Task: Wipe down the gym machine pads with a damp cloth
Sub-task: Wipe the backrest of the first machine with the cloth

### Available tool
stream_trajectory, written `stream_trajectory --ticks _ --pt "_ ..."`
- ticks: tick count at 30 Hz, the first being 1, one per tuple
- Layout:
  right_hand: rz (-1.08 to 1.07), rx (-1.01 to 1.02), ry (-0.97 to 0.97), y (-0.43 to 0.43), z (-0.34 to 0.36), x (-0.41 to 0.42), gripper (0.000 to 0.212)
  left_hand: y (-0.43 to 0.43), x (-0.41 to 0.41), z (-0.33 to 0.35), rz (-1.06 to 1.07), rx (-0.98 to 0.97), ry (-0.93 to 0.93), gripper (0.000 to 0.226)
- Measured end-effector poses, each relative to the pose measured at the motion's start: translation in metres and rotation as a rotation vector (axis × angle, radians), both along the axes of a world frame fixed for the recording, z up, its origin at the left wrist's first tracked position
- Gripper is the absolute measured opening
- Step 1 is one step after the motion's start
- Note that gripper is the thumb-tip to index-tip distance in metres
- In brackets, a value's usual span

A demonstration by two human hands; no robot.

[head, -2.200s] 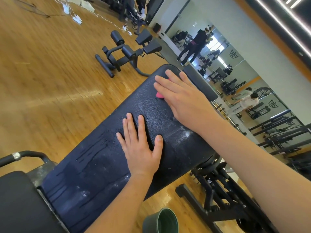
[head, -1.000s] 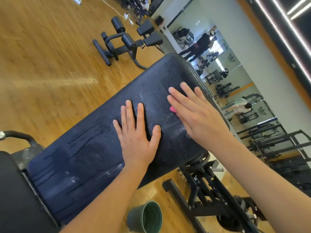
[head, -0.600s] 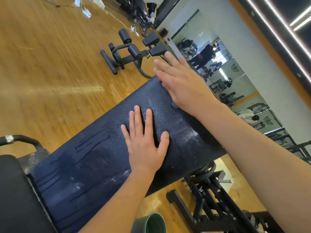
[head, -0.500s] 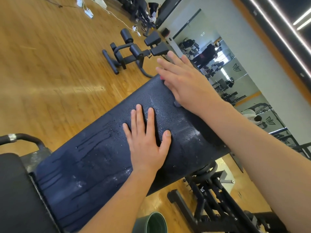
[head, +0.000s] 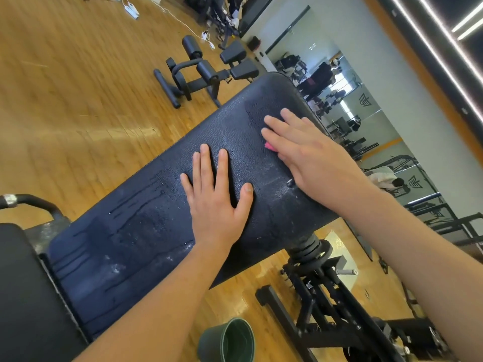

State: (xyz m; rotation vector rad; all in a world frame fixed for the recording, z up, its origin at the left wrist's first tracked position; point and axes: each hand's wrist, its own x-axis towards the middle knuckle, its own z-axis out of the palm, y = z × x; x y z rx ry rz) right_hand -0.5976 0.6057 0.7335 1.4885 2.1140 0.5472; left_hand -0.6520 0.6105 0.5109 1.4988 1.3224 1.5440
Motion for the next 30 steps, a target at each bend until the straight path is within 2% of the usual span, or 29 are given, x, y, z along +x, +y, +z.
stream_trajectory --ticks 12,16,21,26,30 --pt "0.123 0.124 -0.023 -0.078 -0.009 0.036 0.070 -0.001 -0.001 0.001 0.004 0.004 0.002 0.068" --pt "0.131 0.209 0.037 -0.095 -0.018 0.043 0.070 0.000 -0.002 0.001 0.004 0.005 -0.004 0.068" --pt "0.141 0.215 -0.009 -0.102 -0.031 0.048 0.084 -0.002 -0.002 0.002 0.003 0.003 -0.004 0.068" --pt "0.130 0.229 -0.005 -0.091 -0.036 0.042 0.070 -0.002 -0.004 0.004 -0.004 -0.007 0.001 0.068" --pt "0.130 0.211 -0.008 -0.084 -0.032 0.038 0.068 -0.003 -0.005 0.006 -0.007 -0.009 -0.005 0.068"
